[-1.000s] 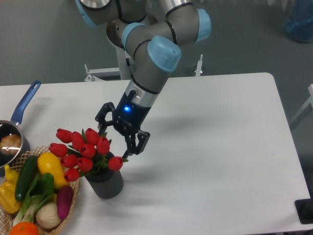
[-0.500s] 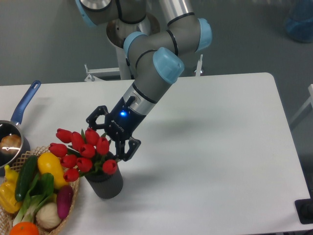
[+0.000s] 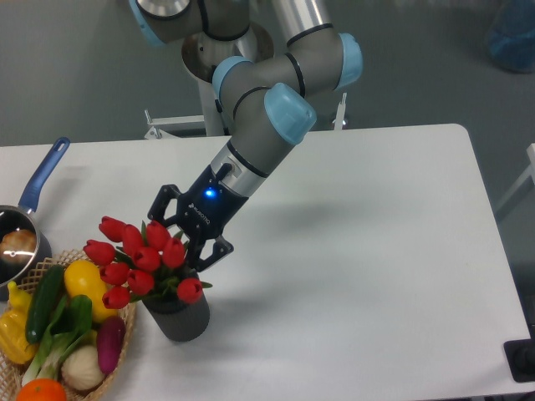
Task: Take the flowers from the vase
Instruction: 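Lift the gripped tulips straight up out of the vase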
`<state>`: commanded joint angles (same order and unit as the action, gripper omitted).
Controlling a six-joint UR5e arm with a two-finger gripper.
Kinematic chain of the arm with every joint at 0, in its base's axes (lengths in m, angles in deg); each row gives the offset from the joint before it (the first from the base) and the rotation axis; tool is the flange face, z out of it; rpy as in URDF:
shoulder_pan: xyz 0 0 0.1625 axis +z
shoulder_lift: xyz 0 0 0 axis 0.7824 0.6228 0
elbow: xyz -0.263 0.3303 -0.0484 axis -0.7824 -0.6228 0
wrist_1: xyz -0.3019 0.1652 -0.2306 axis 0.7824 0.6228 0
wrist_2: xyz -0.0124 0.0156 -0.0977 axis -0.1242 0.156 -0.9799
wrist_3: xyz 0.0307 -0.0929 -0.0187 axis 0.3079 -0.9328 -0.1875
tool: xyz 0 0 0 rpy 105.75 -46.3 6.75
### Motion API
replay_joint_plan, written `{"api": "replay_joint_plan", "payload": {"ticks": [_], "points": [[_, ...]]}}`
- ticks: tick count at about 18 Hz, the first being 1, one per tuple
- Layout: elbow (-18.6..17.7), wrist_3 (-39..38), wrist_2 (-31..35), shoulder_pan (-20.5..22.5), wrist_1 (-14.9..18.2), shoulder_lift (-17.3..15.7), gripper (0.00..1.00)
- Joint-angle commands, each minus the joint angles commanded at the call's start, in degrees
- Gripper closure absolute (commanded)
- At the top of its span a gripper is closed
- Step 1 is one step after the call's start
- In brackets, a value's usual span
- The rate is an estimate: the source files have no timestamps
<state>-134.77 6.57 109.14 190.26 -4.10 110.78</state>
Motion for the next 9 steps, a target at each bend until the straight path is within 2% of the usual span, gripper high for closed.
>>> {"api": "replay_joint_plan", "payload": {"ticks": [9], "points": [[1.67,-3.16,-0.61,0.44,0.00,-3.34,1.00]]}}
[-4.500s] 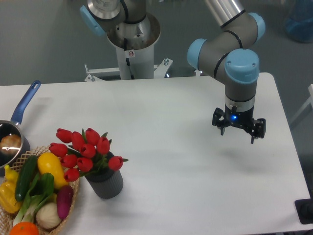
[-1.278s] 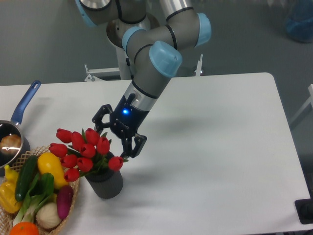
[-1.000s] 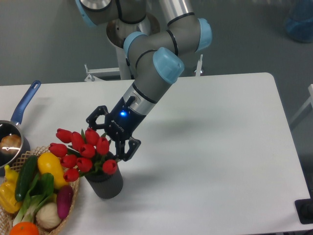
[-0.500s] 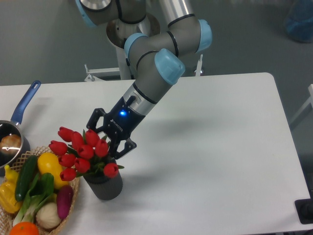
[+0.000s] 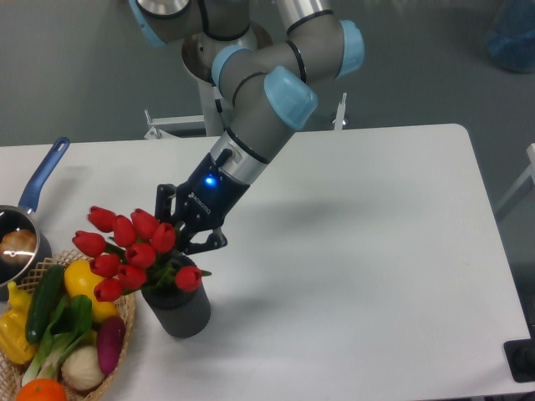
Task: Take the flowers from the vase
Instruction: 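Lift the gripped tulips straight up out of the vase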
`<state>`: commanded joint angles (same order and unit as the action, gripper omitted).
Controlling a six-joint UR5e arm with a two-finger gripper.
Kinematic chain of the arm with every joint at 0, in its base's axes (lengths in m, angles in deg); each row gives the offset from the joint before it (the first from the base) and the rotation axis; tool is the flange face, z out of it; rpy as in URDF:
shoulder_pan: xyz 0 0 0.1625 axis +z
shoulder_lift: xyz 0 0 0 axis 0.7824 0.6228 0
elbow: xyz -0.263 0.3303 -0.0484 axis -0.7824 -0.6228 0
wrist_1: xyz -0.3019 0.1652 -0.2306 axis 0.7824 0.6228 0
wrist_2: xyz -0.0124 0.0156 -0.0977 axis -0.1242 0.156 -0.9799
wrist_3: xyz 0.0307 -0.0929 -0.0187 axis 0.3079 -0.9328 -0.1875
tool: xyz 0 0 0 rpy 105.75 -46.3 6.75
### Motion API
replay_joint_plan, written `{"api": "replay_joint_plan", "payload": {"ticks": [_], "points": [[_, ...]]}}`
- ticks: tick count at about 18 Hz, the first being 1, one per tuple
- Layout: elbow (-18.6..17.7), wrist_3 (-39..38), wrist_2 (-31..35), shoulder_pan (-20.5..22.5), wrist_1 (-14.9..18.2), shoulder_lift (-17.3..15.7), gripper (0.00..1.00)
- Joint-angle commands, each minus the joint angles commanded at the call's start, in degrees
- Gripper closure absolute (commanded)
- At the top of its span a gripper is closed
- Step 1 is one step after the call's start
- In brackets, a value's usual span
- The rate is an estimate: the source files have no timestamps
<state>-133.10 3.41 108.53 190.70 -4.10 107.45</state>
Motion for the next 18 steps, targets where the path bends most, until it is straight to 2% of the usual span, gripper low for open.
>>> {"api": "replay_joint_plan", "payload": {"ticks": [10,18], "points": [[5.89,-6.86,-0.44,0.18,0.00,-3.16,1.00],[6.68,-9.49,-5.62,2.63,0.09,-7.29,1.00]]}}
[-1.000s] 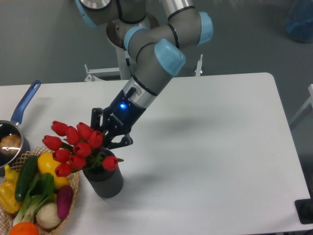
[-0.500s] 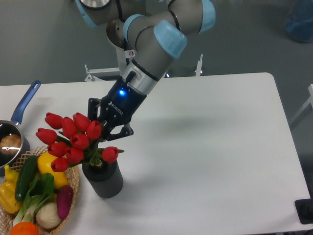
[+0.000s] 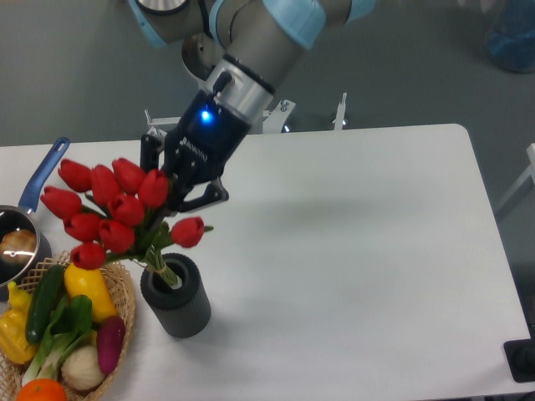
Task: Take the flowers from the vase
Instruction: 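Lift the gripped tulips straight up out of the vase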
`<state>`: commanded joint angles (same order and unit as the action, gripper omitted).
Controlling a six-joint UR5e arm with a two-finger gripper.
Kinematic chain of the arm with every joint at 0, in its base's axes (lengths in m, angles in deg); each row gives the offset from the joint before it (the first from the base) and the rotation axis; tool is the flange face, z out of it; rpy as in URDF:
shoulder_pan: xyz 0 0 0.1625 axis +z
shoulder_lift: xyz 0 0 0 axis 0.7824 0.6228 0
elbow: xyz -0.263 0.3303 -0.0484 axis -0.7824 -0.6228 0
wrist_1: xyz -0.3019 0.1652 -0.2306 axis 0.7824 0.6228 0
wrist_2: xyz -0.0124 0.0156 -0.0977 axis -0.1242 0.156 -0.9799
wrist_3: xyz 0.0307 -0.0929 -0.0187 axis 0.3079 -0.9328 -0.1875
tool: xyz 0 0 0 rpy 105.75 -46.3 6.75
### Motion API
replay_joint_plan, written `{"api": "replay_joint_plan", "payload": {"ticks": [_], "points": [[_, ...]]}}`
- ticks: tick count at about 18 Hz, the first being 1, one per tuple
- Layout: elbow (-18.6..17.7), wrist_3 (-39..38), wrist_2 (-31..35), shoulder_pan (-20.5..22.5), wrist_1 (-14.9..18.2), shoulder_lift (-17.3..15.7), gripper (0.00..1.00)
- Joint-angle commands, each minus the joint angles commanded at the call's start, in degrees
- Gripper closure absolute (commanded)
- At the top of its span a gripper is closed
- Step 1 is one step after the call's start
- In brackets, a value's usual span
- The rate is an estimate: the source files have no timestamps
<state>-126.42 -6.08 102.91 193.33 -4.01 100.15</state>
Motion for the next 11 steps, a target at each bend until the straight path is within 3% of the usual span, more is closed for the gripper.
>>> {"api": "replay_joint_plan", "payload": {"ticks": [11], "points": [[0.79,-2.29,-5.02,3.34,0.09,-2.90,1.00]]}}
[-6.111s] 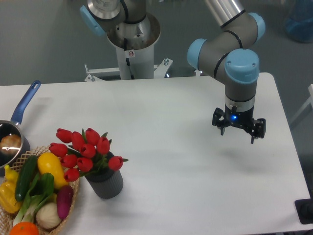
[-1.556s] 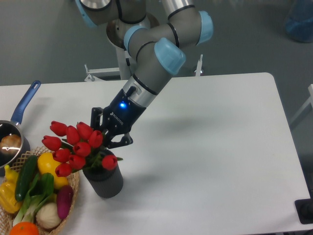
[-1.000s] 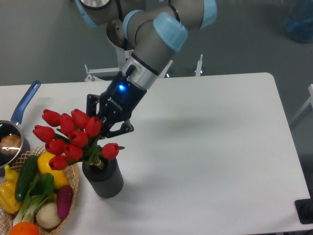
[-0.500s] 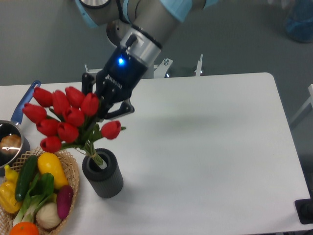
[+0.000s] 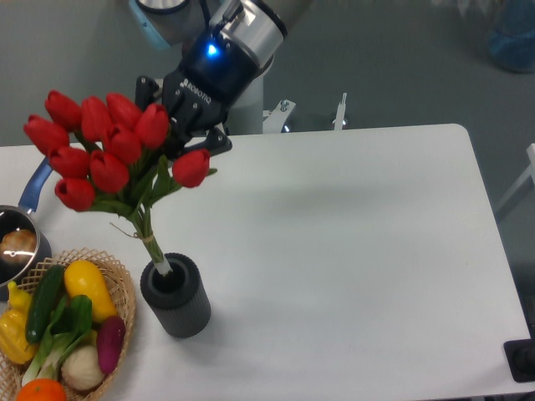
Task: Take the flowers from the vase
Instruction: 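Lift the gripped tulips straight up out of the vase, then carry the tulip bunch away from the vase and hold it aloft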
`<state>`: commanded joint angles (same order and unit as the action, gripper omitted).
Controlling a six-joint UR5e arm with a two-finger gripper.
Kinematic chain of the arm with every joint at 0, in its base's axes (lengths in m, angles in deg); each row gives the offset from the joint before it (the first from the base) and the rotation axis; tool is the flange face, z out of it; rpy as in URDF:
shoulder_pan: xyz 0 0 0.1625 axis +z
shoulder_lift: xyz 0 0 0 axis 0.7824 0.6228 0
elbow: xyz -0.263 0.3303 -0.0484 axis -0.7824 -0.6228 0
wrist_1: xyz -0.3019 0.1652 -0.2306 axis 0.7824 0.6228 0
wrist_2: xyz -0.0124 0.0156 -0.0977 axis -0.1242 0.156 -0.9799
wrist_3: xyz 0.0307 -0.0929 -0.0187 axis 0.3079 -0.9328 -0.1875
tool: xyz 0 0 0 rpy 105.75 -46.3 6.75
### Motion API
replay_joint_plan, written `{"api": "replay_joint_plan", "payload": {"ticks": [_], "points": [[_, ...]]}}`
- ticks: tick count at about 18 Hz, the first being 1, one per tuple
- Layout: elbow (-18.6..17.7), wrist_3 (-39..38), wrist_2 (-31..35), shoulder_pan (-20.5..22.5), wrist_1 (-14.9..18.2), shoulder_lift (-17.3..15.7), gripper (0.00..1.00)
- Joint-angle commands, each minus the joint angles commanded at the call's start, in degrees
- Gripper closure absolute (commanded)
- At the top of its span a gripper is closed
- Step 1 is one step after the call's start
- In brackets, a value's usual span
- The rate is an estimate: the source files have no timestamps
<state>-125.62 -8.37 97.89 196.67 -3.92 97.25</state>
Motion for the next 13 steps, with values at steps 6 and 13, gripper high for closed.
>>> {"api": "replay_joint_plan", "payload": {"ticks": [6,13], "points": [[-0.17,3.68,0.00,7.37,-0.09,0.70,1.00],[-1.49,9.13,0.79,16.87,0.18,2.28,1.00]]}}
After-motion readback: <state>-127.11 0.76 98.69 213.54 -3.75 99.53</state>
